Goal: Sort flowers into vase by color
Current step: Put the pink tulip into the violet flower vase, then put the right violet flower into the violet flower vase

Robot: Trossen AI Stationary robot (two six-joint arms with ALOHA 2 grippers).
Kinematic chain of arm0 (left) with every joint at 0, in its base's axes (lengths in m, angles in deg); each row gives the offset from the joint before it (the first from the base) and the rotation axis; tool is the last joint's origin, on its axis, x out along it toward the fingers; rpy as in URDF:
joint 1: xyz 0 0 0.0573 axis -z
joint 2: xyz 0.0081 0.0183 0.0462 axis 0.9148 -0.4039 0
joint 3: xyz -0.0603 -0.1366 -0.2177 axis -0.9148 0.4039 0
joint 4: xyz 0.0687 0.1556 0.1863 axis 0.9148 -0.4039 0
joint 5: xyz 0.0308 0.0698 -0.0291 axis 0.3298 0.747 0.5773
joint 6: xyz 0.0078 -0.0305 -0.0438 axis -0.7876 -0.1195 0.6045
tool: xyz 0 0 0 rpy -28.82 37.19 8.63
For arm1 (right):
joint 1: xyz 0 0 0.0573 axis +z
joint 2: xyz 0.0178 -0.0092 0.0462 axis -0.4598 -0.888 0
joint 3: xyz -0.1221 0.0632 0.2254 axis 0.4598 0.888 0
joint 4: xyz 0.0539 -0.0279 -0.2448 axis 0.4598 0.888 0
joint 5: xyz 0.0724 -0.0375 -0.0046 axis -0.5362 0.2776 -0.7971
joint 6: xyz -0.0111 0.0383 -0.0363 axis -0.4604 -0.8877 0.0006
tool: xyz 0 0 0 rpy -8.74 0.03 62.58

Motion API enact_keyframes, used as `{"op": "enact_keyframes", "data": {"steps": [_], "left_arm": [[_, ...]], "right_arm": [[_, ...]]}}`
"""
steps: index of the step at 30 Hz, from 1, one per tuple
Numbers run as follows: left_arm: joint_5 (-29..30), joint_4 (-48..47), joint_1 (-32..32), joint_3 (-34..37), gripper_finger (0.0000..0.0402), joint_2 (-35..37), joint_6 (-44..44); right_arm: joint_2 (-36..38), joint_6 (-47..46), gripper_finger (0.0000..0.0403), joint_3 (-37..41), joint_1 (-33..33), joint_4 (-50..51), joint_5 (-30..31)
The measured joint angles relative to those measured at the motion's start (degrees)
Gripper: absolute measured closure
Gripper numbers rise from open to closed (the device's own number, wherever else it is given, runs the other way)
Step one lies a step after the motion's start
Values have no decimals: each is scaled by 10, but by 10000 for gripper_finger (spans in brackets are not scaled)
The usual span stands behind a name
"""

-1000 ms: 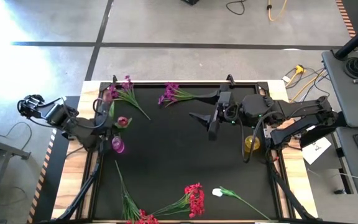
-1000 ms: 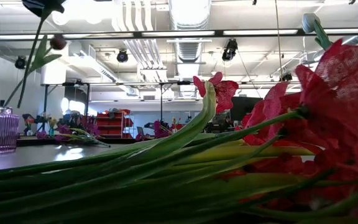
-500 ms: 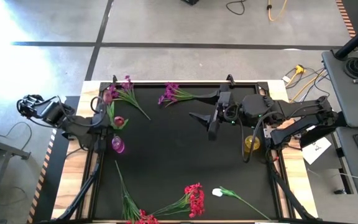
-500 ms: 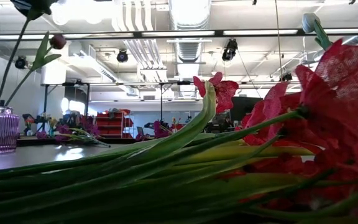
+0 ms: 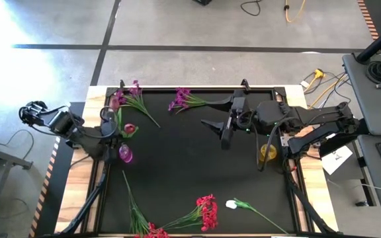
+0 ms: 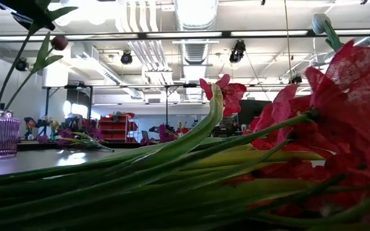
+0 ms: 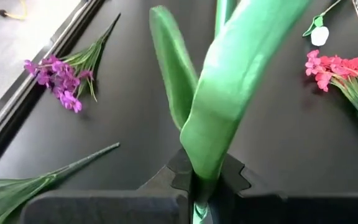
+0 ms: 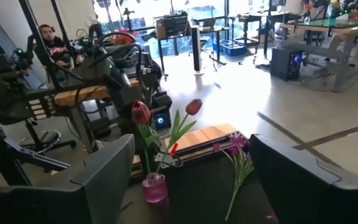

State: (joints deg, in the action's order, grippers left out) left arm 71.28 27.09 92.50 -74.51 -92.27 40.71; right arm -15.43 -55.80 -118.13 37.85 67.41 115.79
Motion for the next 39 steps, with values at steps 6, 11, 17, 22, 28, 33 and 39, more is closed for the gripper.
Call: {"op": "enact_keyframes", "data": {"steps": [6,11,17,22,28,33,39], "left_arm": [[-31,-20,0,-7,354,-2,36],[-42,-96,-1,-42,302,-4,98],[-122,-149,-1,-103,240,-4,149],[-141,-158,-1,-179,210,-3,152],[1,-63,-1,-223,208,1,65],[79,76,-1,-197,222,-4,-15],[146,295,-8,-113,242,-12,-109]], "right_arm": [[0,-6,75,0,-4,4,26],[0,-41,66,0,-26,57,28],[0,-88,66,0,-53,158,28],[-10,-112,67,4,-74,190,28],[-73,-111,66,2,-111,191,21],[-124,-96,70,-22,-174,193,-34],[-199,-44,76,-65,-267,217,-108]]}}
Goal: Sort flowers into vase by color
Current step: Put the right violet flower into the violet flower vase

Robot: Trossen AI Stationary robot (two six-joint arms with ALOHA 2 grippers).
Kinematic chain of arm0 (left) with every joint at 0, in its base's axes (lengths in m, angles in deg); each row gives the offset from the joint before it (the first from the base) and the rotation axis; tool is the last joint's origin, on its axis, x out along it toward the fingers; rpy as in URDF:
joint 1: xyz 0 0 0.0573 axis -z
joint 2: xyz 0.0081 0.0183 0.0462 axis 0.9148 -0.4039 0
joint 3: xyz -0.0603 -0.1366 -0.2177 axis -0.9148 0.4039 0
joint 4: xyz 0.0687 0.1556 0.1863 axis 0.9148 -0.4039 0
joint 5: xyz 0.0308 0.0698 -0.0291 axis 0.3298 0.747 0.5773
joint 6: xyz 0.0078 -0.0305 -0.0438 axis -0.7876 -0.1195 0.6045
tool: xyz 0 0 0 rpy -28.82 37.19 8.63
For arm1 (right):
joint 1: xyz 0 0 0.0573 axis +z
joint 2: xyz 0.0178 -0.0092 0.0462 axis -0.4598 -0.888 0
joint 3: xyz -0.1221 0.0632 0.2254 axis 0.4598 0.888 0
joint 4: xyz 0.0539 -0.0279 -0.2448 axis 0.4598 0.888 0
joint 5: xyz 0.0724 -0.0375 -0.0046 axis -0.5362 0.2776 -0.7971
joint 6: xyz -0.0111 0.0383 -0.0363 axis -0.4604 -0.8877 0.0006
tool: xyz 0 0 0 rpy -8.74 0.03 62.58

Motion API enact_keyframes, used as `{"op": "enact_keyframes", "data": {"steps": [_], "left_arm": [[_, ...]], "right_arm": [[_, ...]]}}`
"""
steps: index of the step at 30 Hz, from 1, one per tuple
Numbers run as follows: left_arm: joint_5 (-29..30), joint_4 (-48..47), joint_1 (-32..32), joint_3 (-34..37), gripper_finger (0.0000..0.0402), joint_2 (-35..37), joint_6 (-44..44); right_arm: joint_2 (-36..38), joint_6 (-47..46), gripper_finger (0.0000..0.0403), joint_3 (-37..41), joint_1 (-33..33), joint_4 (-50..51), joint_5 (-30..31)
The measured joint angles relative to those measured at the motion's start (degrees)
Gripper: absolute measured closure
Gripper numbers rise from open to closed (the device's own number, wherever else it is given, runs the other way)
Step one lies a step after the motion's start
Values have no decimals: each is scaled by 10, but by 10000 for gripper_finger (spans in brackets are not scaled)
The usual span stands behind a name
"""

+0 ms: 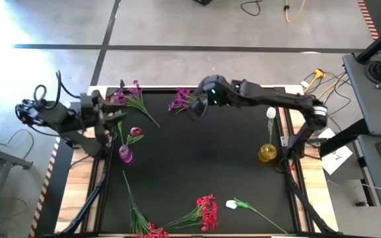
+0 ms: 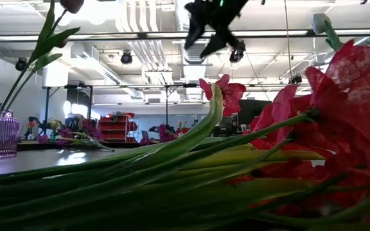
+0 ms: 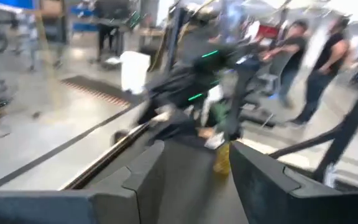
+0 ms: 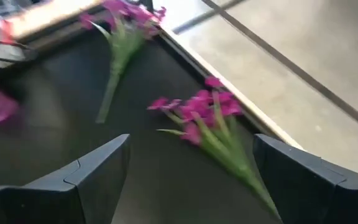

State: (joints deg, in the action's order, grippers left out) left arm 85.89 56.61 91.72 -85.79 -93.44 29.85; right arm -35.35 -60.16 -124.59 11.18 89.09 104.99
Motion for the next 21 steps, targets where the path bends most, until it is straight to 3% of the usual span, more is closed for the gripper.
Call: {"op": "enact_keyframes", "data": {"steps": [4,6,11,21], "left_arm": [[-90,130,-18,30,255,-16,-32],[-106,157,-31,30,262,-25,-38],[-121,159,-76,13,276,-43,-44],[-308,199,-220,-26,290,-113,-42]], "right_arm": [[-58,54,76,-27,-51,11,-35],[-91,62,76,-37,-72,13,-66],[-171,64,76,-61,-108,16,-125],[-299,112,77,-122,-149,47,-127]]}}
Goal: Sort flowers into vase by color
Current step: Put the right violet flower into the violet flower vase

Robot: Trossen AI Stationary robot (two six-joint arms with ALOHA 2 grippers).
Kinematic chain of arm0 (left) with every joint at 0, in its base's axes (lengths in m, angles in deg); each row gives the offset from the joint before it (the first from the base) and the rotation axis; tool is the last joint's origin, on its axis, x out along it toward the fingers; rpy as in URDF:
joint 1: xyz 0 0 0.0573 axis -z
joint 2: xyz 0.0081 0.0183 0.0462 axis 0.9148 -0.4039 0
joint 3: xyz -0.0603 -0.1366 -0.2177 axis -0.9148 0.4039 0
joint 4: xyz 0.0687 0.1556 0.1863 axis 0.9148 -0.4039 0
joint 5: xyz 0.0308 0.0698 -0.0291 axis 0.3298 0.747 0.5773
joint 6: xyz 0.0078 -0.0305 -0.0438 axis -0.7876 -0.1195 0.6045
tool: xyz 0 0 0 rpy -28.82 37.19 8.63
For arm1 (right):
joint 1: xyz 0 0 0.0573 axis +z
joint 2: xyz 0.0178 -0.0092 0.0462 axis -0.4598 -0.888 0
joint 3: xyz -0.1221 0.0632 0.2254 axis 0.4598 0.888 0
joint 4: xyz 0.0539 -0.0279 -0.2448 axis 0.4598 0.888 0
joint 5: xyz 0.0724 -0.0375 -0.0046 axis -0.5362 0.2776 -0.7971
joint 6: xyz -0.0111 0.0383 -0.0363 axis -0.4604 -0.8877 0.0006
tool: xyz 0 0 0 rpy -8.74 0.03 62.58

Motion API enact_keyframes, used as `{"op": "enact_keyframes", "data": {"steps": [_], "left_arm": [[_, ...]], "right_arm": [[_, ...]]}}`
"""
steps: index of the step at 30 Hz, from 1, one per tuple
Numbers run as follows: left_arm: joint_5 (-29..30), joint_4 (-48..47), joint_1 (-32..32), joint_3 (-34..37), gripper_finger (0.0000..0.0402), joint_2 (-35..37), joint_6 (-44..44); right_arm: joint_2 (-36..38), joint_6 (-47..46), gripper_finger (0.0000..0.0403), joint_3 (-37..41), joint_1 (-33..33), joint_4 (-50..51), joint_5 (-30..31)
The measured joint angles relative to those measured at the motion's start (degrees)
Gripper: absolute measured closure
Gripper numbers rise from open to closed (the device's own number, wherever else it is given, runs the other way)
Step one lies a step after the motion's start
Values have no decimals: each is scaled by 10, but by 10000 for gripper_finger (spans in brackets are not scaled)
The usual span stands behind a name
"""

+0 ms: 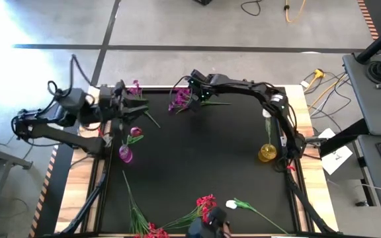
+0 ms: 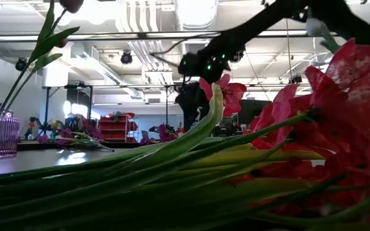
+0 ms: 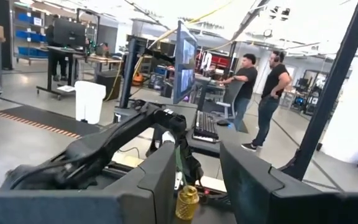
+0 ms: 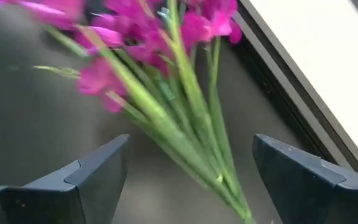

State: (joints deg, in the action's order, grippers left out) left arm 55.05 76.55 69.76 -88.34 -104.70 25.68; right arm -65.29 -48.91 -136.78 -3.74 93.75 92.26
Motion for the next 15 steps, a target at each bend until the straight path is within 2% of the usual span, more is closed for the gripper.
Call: {"op": "enact_keyframes", "data": {"steps": [7,15], "left_arm": [[-85,-9,-81,-32,290,-49,0],[-123,-56,-131,-71,290,-67,-12]], "right_arm": [[-45,13,77,-69,-16,57,2],[-2,29,77,-87,-18,67,-10]]}}
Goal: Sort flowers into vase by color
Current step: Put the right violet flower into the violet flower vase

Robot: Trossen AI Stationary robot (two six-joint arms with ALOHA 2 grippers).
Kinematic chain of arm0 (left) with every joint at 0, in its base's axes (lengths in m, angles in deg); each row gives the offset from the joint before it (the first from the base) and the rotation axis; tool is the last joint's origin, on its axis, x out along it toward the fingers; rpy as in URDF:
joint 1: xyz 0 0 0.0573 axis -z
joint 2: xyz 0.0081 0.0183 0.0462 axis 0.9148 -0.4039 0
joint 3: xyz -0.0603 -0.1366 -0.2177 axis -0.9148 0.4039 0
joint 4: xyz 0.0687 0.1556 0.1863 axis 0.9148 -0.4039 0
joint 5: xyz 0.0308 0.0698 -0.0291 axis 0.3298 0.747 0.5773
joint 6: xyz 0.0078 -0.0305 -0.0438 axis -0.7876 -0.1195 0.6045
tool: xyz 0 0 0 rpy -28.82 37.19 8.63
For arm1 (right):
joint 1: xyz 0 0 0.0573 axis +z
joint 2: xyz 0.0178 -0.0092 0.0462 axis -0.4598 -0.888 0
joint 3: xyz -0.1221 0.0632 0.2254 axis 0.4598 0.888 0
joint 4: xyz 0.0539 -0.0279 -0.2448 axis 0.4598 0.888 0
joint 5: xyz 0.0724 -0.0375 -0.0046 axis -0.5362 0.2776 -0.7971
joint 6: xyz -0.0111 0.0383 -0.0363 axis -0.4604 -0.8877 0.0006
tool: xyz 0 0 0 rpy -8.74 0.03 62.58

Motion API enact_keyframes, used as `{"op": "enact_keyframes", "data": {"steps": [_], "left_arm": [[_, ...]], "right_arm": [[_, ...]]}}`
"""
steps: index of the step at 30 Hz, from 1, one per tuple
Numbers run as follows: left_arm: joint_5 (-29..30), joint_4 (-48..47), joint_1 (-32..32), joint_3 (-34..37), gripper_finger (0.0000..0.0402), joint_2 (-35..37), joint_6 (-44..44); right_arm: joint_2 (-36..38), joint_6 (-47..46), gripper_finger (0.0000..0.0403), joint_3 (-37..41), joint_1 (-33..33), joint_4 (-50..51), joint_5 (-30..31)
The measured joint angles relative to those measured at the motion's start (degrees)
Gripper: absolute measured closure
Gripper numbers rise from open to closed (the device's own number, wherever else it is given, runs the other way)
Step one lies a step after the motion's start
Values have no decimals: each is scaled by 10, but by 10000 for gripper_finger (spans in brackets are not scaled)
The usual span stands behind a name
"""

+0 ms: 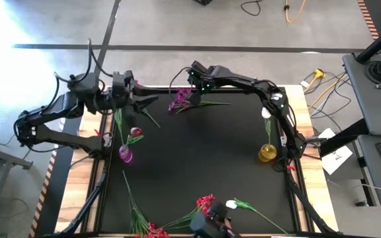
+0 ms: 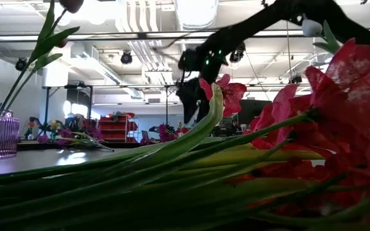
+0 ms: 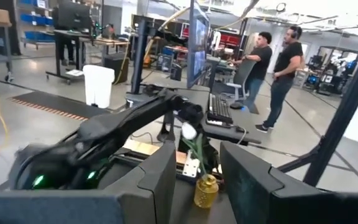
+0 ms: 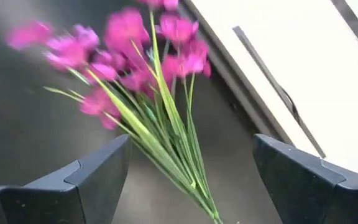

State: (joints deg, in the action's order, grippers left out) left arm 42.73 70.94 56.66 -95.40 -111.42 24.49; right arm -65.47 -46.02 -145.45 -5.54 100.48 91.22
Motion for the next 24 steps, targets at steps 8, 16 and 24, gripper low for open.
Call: {"op": "enact_keyframes", "data": {"steps": [8,16,24], "left_arm": [[-1,-20,-28,-5,290,11,-3],[-2,-22,-31,-5,290,-8,1],[-2,-22,-31,-5,290,-38,28]], "right_arm": [[93,12,77,0,-30,-16,-8],[103,25,77,3,-143,-33,-11],[46,49,77,62,-183,-88,-117]]}}
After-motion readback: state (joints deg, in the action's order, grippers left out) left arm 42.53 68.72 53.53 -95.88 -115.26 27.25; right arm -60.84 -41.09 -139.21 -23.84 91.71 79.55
